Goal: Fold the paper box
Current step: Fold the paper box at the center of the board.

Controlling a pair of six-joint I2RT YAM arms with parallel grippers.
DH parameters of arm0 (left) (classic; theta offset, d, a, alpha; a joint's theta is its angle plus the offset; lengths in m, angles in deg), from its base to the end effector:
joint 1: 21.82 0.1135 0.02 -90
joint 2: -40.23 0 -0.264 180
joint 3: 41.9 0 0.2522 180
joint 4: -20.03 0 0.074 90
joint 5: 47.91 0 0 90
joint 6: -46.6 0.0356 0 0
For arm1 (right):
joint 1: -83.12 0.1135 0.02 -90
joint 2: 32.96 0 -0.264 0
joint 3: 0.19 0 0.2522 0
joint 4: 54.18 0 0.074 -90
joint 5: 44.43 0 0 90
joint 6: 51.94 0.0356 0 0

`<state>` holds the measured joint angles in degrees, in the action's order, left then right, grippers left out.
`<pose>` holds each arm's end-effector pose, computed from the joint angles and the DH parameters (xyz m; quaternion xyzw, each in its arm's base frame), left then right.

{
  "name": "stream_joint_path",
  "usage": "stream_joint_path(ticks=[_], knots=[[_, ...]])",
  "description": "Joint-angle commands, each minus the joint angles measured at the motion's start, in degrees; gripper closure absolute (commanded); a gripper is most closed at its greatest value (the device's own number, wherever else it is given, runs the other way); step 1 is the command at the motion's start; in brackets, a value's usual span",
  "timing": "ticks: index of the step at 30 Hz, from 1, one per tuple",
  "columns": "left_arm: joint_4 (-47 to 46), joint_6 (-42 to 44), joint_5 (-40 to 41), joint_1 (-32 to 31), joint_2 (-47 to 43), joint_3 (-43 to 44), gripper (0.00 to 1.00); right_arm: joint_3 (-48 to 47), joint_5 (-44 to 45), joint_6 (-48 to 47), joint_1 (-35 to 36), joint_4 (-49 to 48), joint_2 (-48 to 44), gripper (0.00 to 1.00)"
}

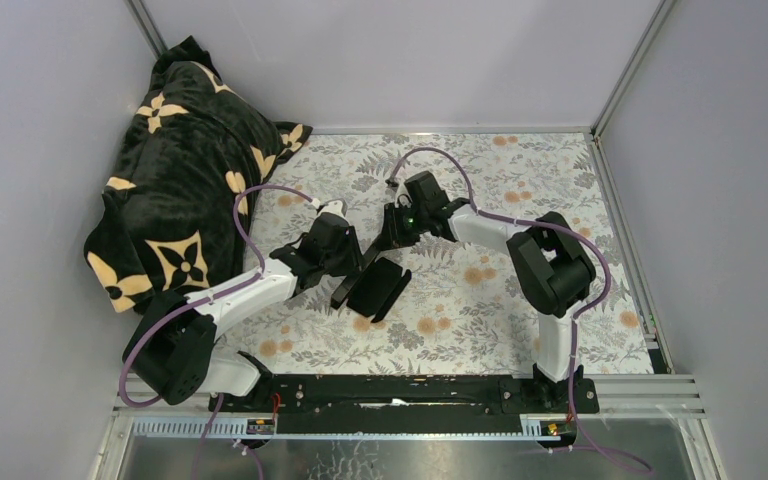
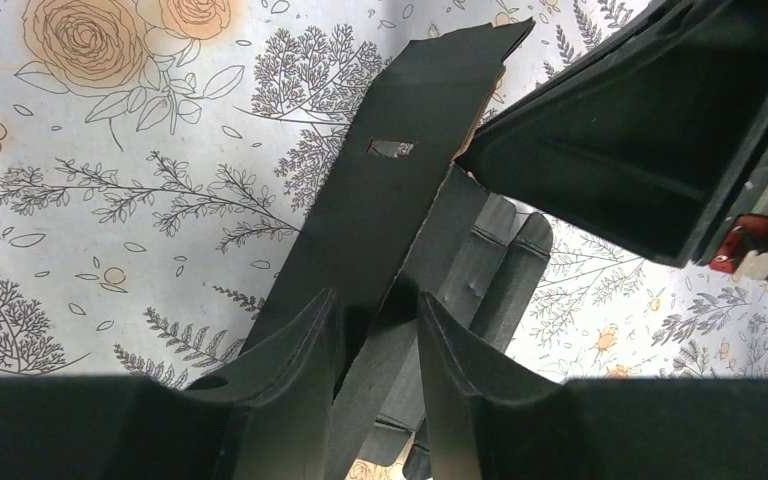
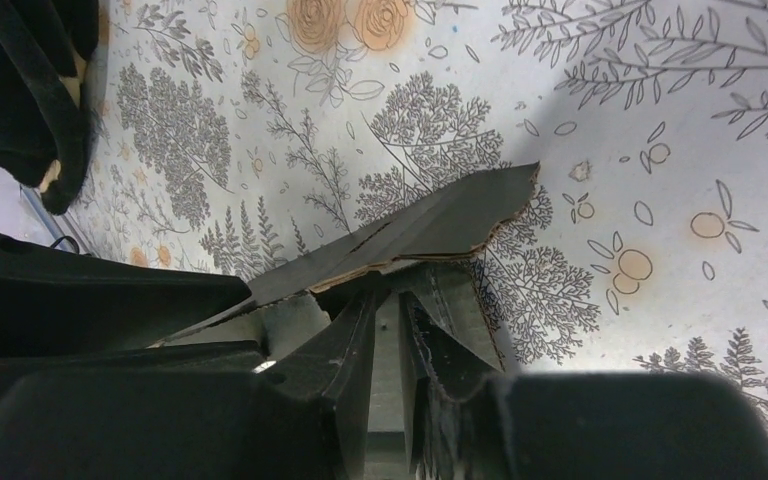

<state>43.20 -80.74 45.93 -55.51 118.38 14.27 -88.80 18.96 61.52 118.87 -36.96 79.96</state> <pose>0.2317 -0.1516 0.1998 -0.0422 0.9230 -0.1963 0.3283 0.3412 0.2653 0.1827 -0.1889 0.8722 0.3798 0.2436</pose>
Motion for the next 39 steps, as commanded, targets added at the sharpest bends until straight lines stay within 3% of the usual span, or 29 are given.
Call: stream_joint_path(ticks=[1,17,26,39], knots=[[-0.2,0.9,0.9,0.4,-0.4,-1.1,0.60,2.2,-2.8,2.2,1.6,-2.6,0.1,0.78],[0.0,1.7,1.2,0.9,-0.4,-1.1,0.60,1.1,-0.3,1.2,1.5,0.4,-1.8,0.76],[0.2,2.2,0.4,2.7,-1.4,-1.5,0.59,-1.1,1.6,-0.1,0.1,3.5,-3.0,0.70],[0.4,1.5,0.4,4.5,-0.9,-2.0,0.58,-5.2,-3.2,-0.9,-4.8,0.4,1.5,0.70]])
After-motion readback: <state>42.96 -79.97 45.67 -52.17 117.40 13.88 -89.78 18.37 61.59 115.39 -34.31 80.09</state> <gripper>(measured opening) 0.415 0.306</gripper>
